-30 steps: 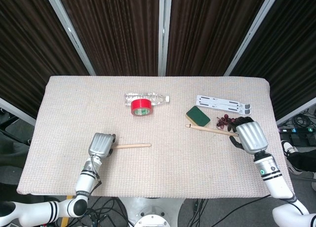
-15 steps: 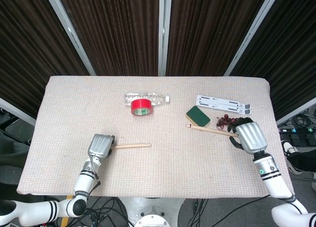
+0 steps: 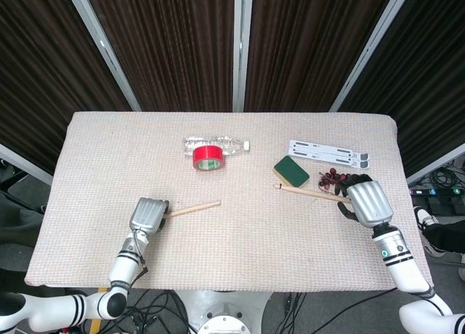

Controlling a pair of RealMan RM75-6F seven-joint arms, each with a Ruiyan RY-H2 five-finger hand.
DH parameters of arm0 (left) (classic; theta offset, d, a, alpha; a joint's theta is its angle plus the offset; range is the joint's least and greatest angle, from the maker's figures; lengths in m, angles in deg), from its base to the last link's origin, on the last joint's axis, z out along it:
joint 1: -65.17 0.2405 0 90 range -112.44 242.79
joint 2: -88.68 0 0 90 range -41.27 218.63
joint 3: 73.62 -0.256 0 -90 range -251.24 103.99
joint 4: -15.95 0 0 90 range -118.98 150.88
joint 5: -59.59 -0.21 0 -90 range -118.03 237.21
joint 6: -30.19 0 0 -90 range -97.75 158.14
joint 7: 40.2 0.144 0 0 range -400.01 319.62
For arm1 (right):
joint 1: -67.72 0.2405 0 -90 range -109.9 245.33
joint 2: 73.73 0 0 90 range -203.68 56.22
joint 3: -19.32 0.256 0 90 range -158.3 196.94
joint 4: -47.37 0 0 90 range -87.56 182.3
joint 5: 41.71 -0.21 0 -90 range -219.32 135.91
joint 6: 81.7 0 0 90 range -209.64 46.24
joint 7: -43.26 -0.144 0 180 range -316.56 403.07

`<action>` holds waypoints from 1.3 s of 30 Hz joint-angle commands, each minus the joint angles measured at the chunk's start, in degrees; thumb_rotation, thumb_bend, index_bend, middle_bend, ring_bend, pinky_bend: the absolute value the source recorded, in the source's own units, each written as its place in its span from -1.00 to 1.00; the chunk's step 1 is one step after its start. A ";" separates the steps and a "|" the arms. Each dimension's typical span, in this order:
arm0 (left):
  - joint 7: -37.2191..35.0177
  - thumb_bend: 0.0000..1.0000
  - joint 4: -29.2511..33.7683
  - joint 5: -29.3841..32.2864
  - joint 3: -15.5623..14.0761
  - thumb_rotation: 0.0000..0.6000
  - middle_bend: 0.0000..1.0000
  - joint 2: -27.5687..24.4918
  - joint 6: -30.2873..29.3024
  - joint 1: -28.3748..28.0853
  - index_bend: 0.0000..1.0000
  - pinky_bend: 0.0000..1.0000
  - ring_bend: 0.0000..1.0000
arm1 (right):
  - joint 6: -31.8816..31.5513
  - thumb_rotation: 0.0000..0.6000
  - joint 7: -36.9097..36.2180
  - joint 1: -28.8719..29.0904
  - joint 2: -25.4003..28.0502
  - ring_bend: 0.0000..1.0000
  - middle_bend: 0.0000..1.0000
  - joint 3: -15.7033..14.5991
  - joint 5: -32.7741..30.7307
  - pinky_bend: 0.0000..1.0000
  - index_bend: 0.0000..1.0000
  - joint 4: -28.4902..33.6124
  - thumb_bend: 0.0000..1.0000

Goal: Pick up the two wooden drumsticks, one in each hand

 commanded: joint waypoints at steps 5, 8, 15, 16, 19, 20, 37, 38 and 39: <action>0.07 -0.22 -0.54 -0.52 -0.50 1.00 0.01 0.39 -0.43 -0.14 -0.07 0.20 0.28 | -0.19 1.00 -0.12 -0.10 0.08 -0.34 0.13 -0.06 0.03 -0.31 0.06 0.09 0.82; 0.08 -0.22 -0.91 -0.59 -0.60 1.00 0.02 0.60 -0.40 -0.25 -0.07 0.20 0.28 | -0.28 1.00 -0.17 -0.16 0.10 -0.33 0.13 -0.12 0.05 -0.31 0.06 0.09 0.82; -1.19 -0.21 -1.56 -0.86 -0.51 1.00 0.06 0.69 0.21 -0.45 -0.03 0.20 0.28 | -0.35 1.00 -0.47 -0.29 0.04 -0.33 0.13 -0.23 0.00 -0.31 0.06 -0.01 0.82; -1.42 -0.21 -1.70 -1.17 -0.59 1.00 0.08 0.70 0.13 -0.43 0.00 0.20 0.29 | -0.40 1.00 -0.54 -0.33 0.02 -0.33 0.13 -0.25 0.01 -0.31 0.06 -0.04 0.82; -3.53 -0.19 -2.22 -2.40 -0.40 1.00 0.18 0.72 0.07 -0.26 0.09 0.20 0.31 | -0.81 1.00 -1.15 -0.57 -0.08 -0.33 0.13 -0.26 0.10 -0.31 0.06 -0.16 0.82; -5.47 -0.18 -2.23 -2.96 -0.07 1.00 0.22 0.52 0.41 -0.12 0.13 0.20 0.33 | -1.21 1.00 -1.63 -0.78 -0.15 -0.33 0.13 -0.28 0.24 -0.31 0.07 -0.28 0.82; -50.52 0.04 3.23 -18.63 5.41 1.00 0.38 -8.93 9.21 1.61 0.28 0.24 0.37 | -4.36 1.00 -28.32 -2.44 -6.69 -0.27 0.15 -4.56 9.79 -0.31 0.17 -1.54 0.86; -52.08 0.05 3.56 -20.04 5.43 1.00 0.38 -9.10 9.04 1.41 0.28 0.24 0.37 | -4.13 1.00 -29.30 -2.00 -7.46 -0.27 0.15 -4.60 10.33 -0.31 0.17 -1.49 0.86; -53.39 0.05 3.85 -21.28 5.40 1.00 0.38 -9.22 8.87 1.22 0.28 0.24 0.37 | -3.95 1.00 -29.84 -1.57 -8.28 -0.27 0.15 -4.52 10.77 -0.31 0.17 -1.38 0.86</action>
